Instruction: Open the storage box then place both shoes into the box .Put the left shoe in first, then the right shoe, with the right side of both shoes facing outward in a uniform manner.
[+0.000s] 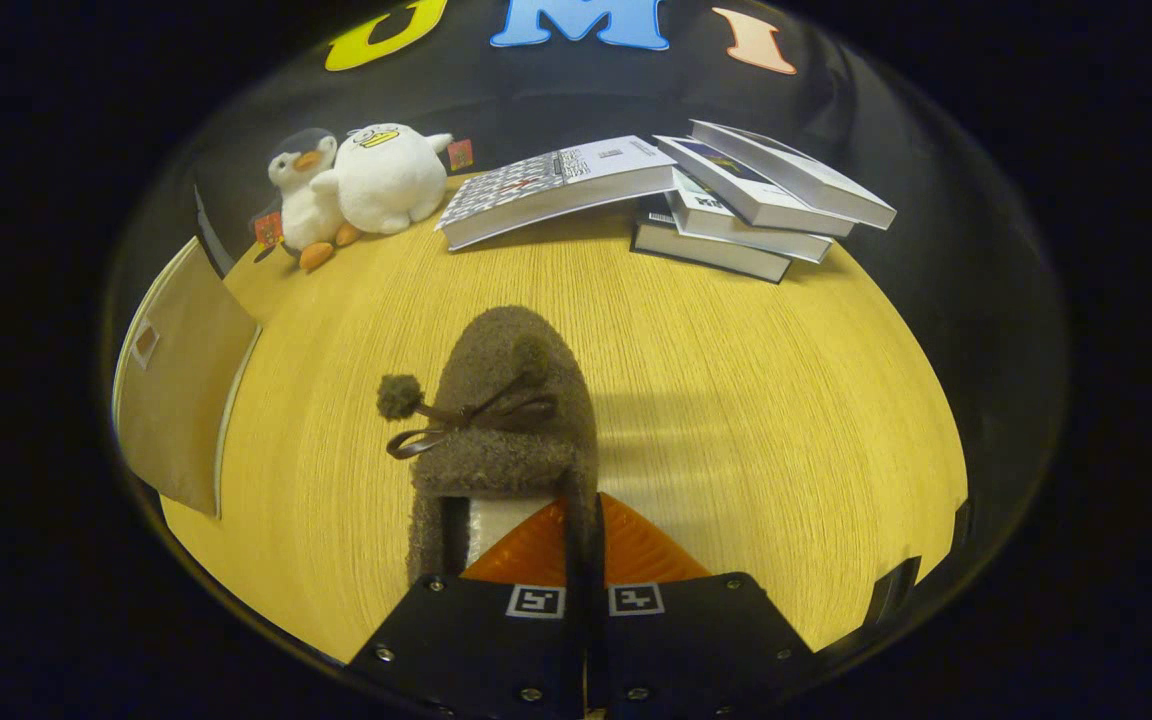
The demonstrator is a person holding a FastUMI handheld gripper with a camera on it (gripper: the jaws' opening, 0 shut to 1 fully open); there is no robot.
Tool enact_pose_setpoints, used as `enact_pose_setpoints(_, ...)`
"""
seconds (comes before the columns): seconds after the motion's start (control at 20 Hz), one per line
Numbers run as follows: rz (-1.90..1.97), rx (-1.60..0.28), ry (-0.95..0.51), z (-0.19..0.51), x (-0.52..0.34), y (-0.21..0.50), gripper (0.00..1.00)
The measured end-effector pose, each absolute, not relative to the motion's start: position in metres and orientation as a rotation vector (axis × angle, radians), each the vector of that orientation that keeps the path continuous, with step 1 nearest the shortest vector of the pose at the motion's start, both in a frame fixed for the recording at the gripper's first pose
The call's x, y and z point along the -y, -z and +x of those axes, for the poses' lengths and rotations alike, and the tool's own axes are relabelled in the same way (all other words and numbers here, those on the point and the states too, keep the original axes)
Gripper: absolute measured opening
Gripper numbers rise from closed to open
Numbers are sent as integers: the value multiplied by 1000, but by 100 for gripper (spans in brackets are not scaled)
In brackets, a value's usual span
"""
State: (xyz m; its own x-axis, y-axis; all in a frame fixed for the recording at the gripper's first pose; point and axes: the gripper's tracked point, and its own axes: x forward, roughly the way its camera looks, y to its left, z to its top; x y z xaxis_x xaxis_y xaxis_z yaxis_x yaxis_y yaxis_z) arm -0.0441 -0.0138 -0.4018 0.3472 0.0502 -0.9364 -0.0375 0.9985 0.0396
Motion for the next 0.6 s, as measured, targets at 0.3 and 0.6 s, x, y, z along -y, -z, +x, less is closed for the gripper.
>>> enact_pose_setpoints(0.3, 159, -1208, -5, -38, 12, 390, 0)
enact_pose_setpoints(0.6, 211, -1158, -2, -20, -4, 354, 0)
